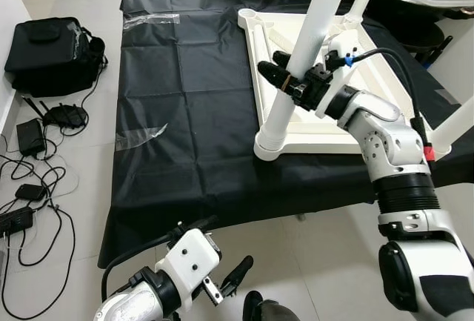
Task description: Building children table
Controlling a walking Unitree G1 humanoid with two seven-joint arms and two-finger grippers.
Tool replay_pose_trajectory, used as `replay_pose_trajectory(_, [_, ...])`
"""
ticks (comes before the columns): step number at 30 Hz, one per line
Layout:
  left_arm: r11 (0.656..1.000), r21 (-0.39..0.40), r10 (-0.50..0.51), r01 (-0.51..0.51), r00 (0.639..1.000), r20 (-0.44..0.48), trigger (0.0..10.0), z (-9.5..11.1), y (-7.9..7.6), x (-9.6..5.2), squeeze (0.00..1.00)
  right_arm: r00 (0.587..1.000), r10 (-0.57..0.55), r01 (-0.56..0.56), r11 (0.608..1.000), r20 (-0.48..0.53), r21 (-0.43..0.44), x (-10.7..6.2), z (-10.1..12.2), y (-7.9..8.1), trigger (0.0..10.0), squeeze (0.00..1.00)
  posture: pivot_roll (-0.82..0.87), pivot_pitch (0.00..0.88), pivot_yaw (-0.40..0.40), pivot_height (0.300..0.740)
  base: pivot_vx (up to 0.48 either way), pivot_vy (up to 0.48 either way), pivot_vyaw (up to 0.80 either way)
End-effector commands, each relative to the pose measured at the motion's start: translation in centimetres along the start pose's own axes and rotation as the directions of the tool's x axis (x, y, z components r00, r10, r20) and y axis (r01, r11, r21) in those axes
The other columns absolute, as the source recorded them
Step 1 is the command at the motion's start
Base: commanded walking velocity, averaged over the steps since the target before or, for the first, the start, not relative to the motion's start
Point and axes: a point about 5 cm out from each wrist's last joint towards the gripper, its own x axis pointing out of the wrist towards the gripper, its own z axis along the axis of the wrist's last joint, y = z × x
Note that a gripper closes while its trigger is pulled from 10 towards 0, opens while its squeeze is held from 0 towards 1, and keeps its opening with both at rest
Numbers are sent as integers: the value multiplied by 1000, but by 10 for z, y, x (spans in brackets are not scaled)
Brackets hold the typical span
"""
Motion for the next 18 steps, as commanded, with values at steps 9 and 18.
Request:
replay_pose_trajectory(9, [1000,3,-10,10,1000,-14,10000,-2,1,-1,0,936,-333,338,941,-112,29,-13,-27,-22,0,0,147,248,-97,740,0,0,0])
replay_pose_trajectory(18, [1000,13,1,0,1000,-14,10000,-2,6,0,0,879,-466,469,883,-104,4,-14,-32,-19,0,0,146,251,-95,740,0,0,0])
